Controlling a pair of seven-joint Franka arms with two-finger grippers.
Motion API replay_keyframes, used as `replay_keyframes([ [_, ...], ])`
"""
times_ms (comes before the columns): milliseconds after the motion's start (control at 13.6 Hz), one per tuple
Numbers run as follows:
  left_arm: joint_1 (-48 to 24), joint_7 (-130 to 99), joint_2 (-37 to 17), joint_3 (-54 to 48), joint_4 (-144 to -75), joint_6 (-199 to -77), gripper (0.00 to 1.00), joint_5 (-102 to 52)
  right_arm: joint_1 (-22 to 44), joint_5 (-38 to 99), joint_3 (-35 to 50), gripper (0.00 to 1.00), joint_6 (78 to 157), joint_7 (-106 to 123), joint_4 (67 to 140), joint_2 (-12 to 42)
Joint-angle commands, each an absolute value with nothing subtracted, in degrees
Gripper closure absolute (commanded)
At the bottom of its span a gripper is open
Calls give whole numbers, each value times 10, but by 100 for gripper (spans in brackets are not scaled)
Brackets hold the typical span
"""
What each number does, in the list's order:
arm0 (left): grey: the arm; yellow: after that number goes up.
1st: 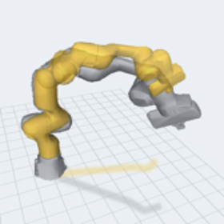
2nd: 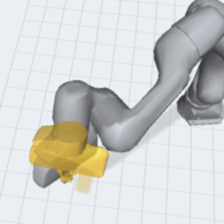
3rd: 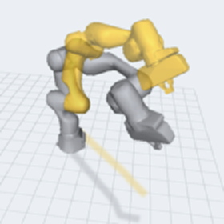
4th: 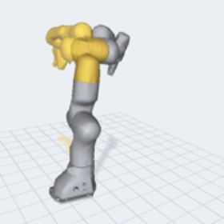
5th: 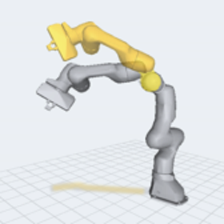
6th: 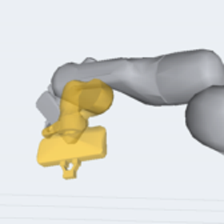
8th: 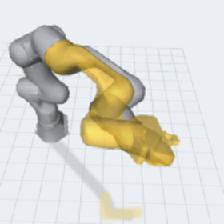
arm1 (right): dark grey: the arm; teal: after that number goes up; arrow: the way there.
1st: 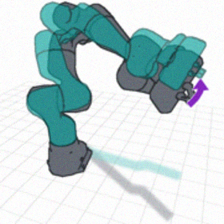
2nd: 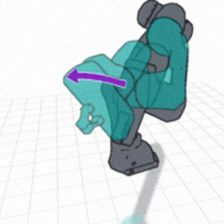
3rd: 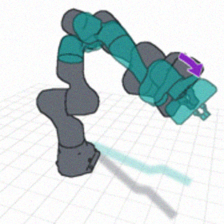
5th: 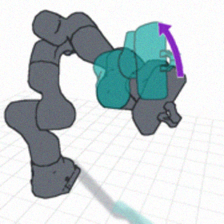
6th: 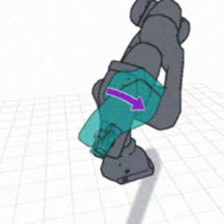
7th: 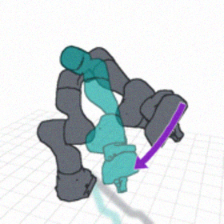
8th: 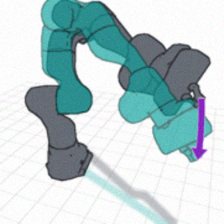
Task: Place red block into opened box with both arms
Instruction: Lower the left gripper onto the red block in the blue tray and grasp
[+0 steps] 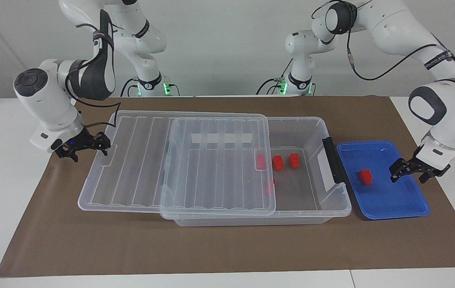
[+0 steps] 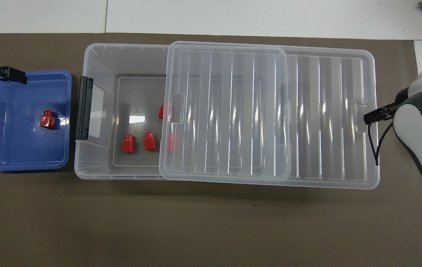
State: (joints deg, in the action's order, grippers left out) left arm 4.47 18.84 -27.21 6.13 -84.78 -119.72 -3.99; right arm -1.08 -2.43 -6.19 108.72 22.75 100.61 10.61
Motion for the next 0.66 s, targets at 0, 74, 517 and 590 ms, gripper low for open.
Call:
replay_keyframes([
  [0,40,187,-246,66,-968,-1299,0,-53,-11,-22,-67,0,1065,252,990,110],
  [74,40,187,-243,66,-976,-1300,0,-53,-7,-21,-67,0,1065,252,989,109],
  [517,26,133,-223,67,-1038,-1315,0,-53,-5,-21,-59,0,1031,245,964,102],
  [590,28,135,-216,69,-1061,-1327,0,-53,-5,-21,-54,0,1027,240,963,92],
])
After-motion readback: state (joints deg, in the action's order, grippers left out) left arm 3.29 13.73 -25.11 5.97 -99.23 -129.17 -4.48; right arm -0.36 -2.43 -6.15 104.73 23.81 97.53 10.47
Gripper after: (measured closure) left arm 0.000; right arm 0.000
